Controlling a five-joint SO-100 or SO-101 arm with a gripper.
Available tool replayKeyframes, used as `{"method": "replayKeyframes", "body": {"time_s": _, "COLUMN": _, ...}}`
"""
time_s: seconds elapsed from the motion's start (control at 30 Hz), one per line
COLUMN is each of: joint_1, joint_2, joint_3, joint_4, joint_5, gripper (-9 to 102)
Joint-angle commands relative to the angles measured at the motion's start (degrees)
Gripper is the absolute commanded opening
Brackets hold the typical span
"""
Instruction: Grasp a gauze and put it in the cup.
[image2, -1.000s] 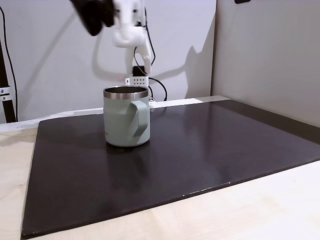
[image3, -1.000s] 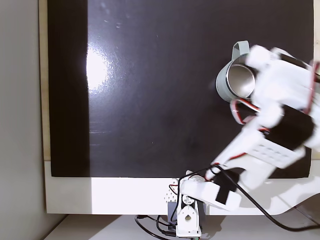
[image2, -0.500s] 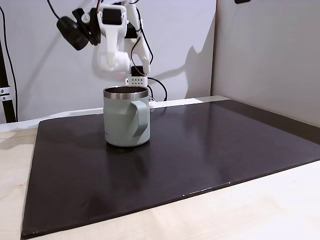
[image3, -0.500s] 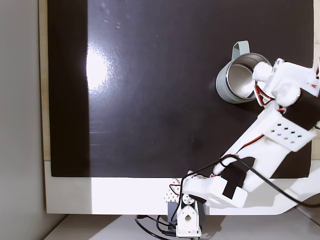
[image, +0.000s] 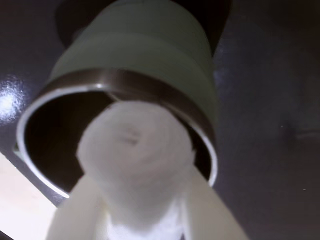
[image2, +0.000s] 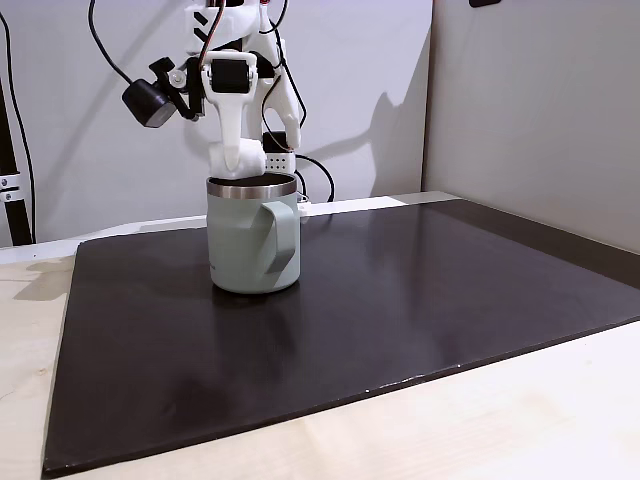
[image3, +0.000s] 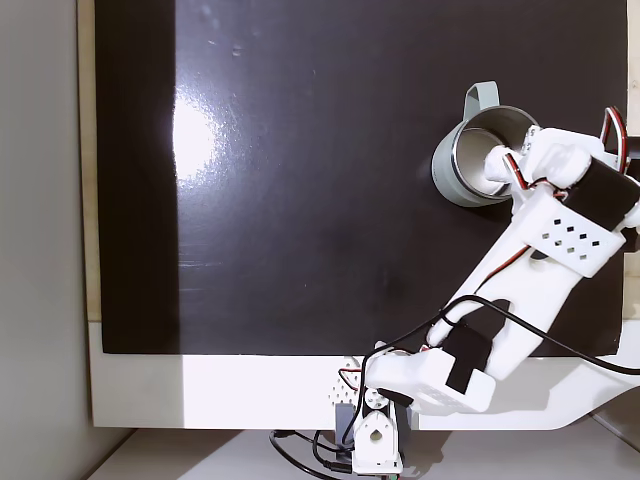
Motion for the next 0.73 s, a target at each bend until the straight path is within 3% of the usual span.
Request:
{"method": "replayKeyframes", "body": {"time_s": 0.0, "joint_1": -0.44, "joint_2": 0.70, "joint_3": -0.26, "joint_4": 0.18, "joint_5": -0.35, "gripper": 6}}
{"method": "replayKeyframes", "body": {"time_s": 0.1, "joint_1": -0.70, "joint_2": 0.70, "joint_3": -0.26, "joint_4": 0.18, "joint_5": -0.18, "gripper": 20}}
{"method": "replayKeyframes", "body": {"time_s": 0.2, "joint_1": -0.62, "joint_2": 1.23, "joint_3": -0.53, "joint_4": 0.18, "joint_5": 1.14, "gripper": 26}}
{"method": "replayKeyframes", "body": {"time_s": 0.7, "joint_1": -1.23, "joint_2": 1.85, "joint_3": -0.18, "joint_4": 0.18, "joint_5": 1.23, "gripper": 26}}
